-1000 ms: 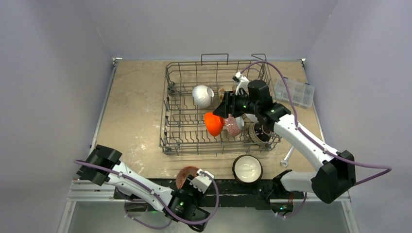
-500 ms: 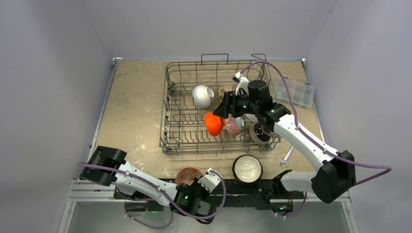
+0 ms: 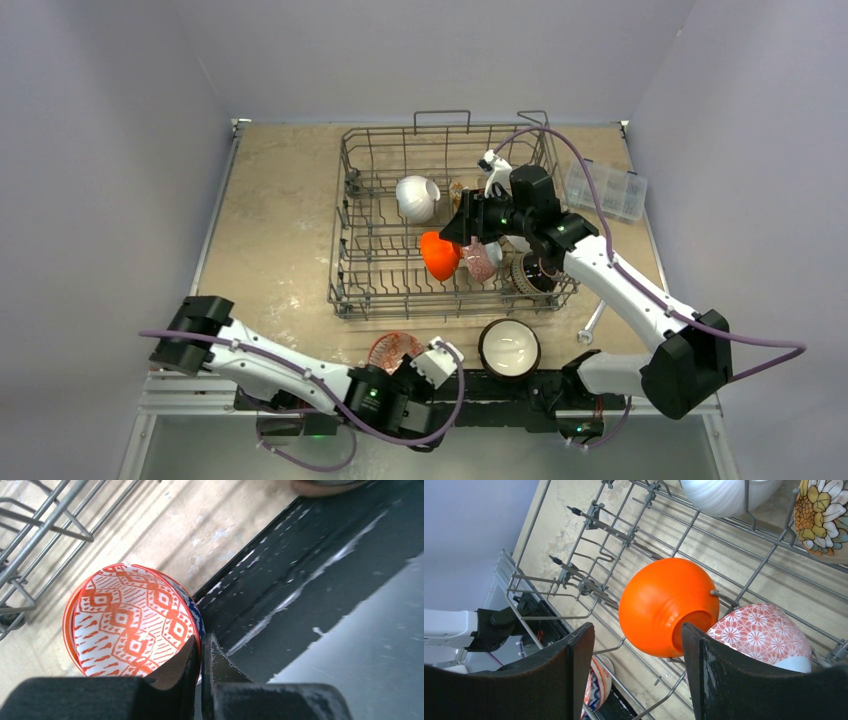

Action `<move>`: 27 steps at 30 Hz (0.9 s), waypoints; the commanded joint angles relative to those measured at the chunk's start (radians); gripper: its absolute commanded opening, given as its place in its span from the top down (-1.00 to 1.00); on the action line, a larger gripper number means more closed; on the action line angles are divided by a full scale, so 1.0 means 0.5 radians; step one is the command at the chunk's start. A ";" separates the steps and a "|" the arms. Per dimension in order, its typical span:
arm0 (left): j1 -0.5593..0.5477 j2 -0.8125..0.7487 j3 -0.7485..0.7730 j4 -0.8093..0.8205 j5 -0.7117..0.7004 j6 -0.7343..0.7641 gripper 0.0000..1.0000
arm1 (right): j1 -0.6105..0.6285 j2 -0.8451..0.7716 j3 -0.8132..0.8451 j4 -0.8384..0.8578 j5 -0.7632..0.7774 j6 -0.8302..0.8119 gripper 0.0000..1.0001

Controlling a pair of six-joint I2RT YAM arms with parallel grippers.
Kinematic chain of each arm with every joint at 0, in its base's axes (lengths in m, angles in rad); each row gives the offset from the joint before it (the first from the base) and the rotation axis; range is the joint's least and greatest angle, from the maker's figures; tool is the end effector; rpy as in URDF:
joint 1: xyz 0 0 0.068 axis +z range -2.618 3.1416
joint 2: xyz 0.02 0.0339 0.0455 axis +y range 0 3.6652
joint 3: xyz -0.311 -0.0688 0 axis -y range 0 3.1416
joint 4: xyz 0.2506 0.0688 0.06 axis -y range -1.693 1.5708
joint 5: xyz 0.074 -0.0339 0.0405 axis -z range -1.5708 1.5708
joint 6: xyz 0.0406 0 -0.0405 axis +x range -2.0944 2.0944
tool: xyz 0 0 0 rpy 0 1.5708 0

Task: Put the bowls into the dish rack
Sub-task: Pick up the bowl from the center of the board.

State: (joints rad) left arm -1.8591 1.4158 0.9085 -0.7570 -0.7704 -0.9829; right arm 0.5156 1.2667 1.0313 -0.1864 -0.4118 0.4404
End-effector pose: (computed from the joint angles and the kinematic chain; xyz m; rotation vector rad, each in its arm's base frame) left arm -0.0443 -0.2490 0.2531 0.8561 2.1715 -0.2148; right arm 0.2408 0.1552 0.3646 -0.3601 2.0732 1.0076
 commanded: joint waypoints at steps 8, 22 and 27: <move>0.151 -0.585 0.120 0.417 0.063 0.424 1.00 | -0.012 -0.120 0.107 -0.055 0.052 -0.059 -0.34; 0.699 -0.608 0.602 0.760 0.589 1.126 1.00 | -0.023 -0.322 0.325 -0.209 0.325 -0.043 -0.98; 1.061 -0.519 0.641 0.877 0.805 1.252 1.00 | -0.023 -0.350 0.352 -0.219 0.348 0.003 -0.98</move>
State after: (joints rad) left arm -1.4578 1.1294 1.1854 -0.4232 -0.4690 -0.4576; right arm 0.5091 1.1091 1.1660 -0.2817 -0.2733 0.4271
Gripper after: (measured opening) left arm 0.028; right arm 0.987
